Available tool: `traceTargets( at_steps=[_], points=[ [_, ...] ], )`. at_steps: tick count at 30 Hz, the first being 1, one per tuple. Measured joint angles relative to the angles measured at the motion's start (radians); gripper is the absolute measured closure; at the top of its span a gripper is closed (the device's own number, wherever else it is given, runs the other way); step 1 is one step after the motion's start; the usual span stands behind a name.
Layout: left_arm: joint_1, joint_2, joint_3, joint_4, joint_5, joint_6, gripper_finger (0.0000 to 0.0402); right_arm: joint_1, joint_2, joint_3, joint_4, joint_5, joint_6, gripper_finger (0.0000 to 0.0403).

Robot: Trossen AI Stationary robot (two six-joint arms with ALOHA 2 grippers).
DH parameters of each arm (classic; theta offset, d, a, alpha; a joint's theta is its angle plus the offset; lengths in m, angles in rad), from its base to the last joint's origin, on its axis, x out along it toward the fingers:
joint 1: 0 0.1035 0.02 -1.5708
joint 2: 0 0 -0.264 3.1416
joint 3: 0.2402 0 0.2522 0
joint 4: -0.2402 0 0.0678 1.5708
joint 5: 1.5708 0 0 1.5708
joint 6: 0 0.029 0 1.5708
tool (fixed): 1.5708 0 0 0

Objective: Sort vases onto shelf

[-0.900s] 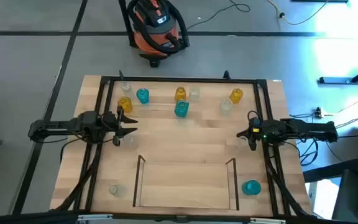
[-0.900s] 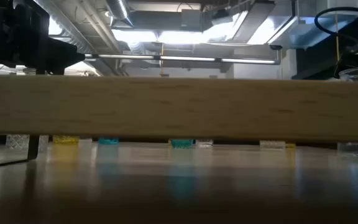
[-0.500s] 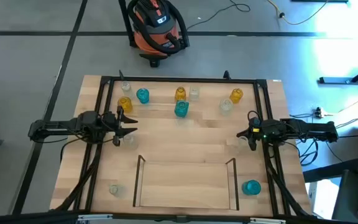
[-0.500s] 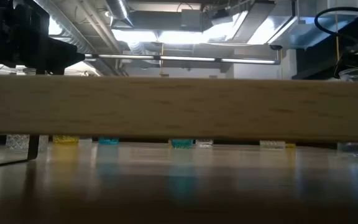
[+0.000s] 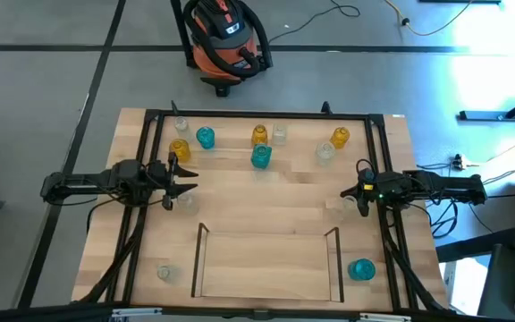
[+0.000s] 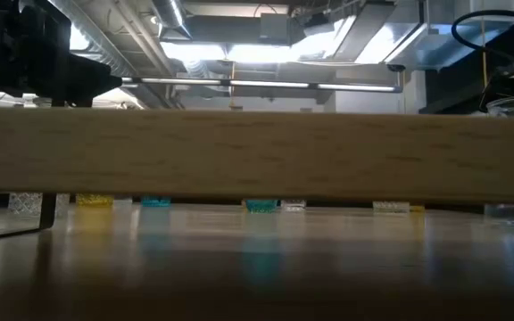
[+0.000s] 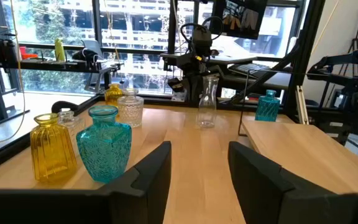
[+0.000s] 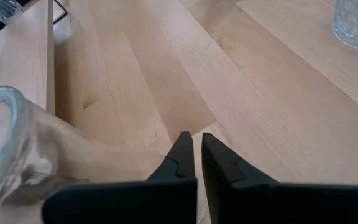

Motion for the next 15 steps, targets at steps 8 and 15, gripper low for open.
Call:
traceTargets(
  at_steps=[8,15],
  points=[
    [0.000,0.000,0.000,0.000,0.000,0.000,0.0250,0.000,0.000,0.000,0.000,0.000,-0.001,0.0402],
    [0.000,0.000,0.000,0.000,0.000,0.000,0.0250,0.000,0.000,0.001,0.002,0.049,-0.029,0.0402]
  ],
)
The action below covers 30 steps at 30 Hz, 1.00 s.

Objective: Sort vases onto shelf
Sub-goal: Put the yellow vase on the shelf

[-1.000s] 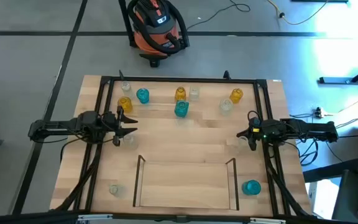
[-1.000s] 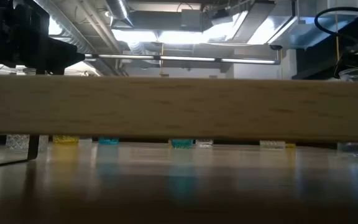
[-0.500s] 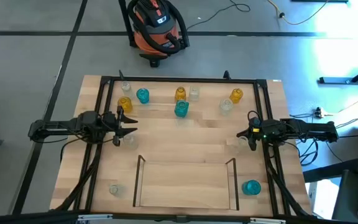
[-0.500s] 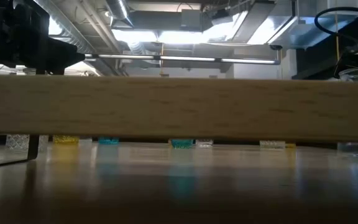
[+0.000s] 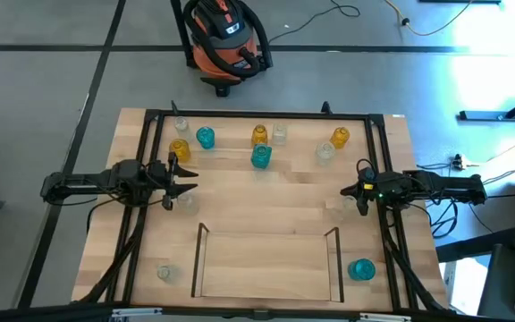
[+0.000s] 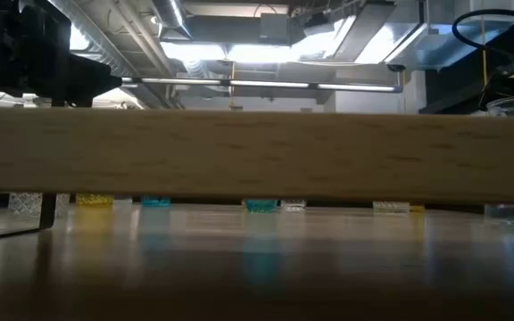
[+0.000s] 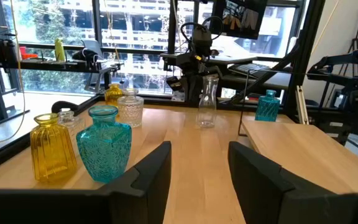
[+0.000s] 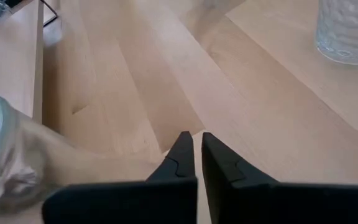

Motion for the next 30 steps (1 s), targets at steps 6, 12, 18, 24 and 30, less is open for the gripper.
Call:
traceTargets(
  at_steps=[6,12,18,24,30],
  points=[
    [0.000,0.000,0.000,0.000,0.000,0.000,0.0250,0.000,0.000,0.000,0.000,0.004,0.000,0.0402],
    [0.000,0.000,0.000,0.000,0.000,0.000,0.0250,0.000,0.000,0.007,0.005,0.137,0.003,0.0402],
    [0.000,0.000,0.000,0.000,0.000,0.000,0.0250,0.000,0.000,0.008,0.003,0.135,0.000,0.0402],
    [0.000,0.000,0.000,0.000,0.000,0.000,0.0250,0.000,0.000,0.008,0.007,0.153,-0.077,0.0402],
    [0.000,0.000,0.000,0.002,-0.017,0.000,0.0250,0.000,0.000,0.008,0.008,0.154,-0.104,0.0402]
  ],
)
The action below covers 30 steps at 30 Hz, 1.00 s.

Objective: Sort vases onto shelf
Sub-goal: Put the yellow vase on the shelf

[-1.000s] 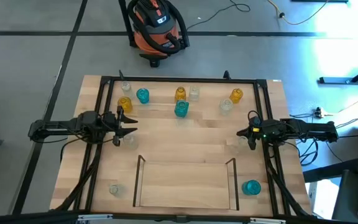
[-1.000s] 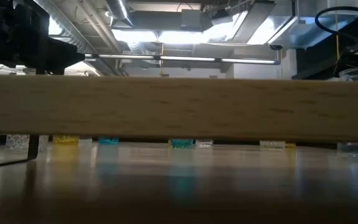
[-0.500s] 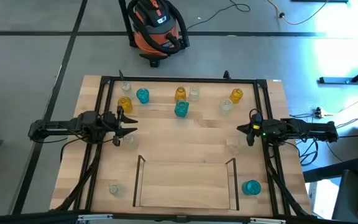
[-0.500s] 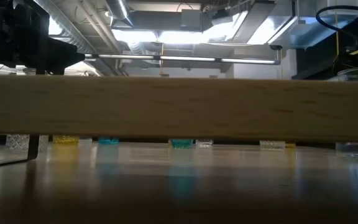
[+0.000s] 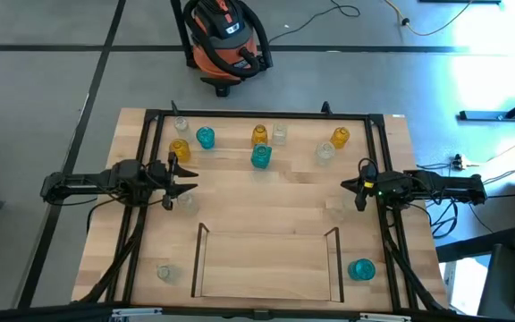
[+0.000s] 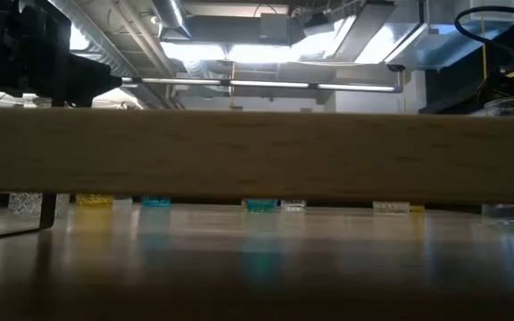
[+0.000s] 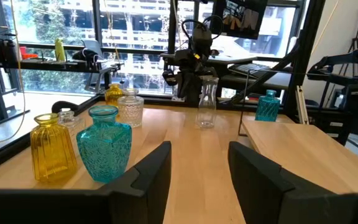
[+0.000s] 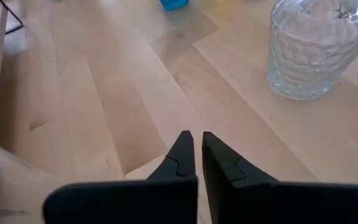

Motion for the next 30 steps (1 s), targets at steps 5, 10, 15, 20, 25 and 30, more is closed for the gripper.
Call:
traceTargets(
  at_steps=[5,10,15,20,25,30],
  points=[
    [0.000,0.001,0.000,0.021,-0.092,-0.004,0.0250,0.000,0.000,0.000,0.029,0.006,0.044,0.0402],
    [0.000,0.002,0.000,0.078,-0.084,-0.198,0.0250,0.000,0.000,0.000,0.148,0.033,0.087,0.0402],
    [0.000,0.002,0.000,0.243,-0.082,-0.546,0.0250,0.000,0.000,0.000,0.389,0.043,0.136,0.0402],
    [0.000,0.002,0.000,0.442,-0.272,-0.768,0.0250,0.000,0.000,0.000,0.727,0.274,0.332,0.0402],
    [0.000,0.002,0.000,0.601,-0.497,-0.832,0.0250,0.000,0.000,0.000,1.021,0.427,0.362,0.0402],
    [0.000,0.002,0.000,0.646,-0.690,-0.831,0.0250,0.000,0.000,0.000,1.322,0.363,0.103,0.0402]
  ],
)
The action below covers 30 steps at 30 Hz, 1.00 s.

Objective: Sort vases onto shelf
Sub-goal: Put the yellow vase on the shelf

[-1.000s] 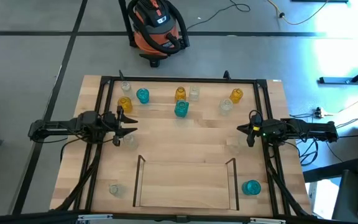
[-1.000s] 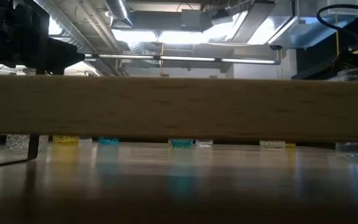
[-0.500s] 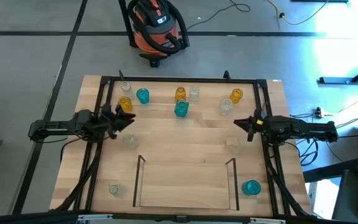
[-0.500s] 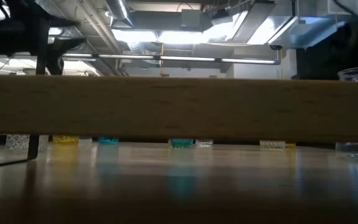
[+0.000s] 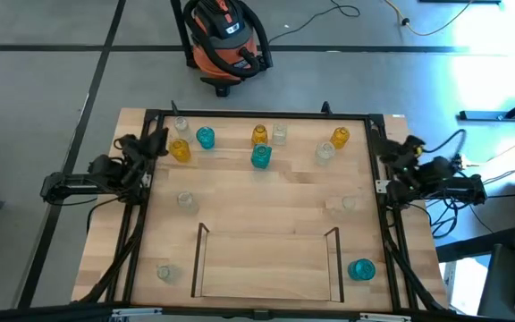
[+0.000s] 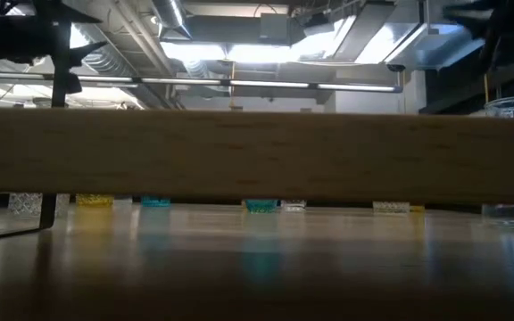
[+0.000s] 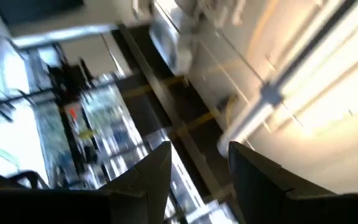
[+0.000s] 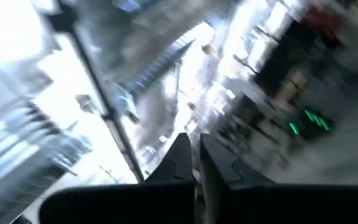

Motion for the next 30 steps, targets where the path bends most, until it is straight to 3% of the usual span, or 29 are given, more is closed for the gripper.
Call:
traceTargets(
  at_steps=[4,9,17,22,30],
  points=[
    [0.000,0.000,0.000,-0.011,-0.033,0.029,0.0250,0.000,0.000,0.001,0.185,0.033,-0.205,0.0402],
    [0.000,0.000,0.000,-0.010,-0.035,0.094,0.0250,0.000,0.000,0.001,0.292,0.249,-0.394,0.0402],
    [0.000,0.000,0.000,-0.006,-0.105,0.151,0.0250,0.000,0.000,0.001,0.290,0.442,-0.402,0.0402],
    [0.000,0.000,0.000,-0.005,-0.105,0.151,0.0250,0.000,0.000,0.001,0.288,0.407,-0.269,0.0402],
    [0.001,0.000,0.000,-0.006,-0.153,0.154,0.0250,0.000,0.000,0.001,0.293,0.247,-0.196,0.0402]
  ],
)
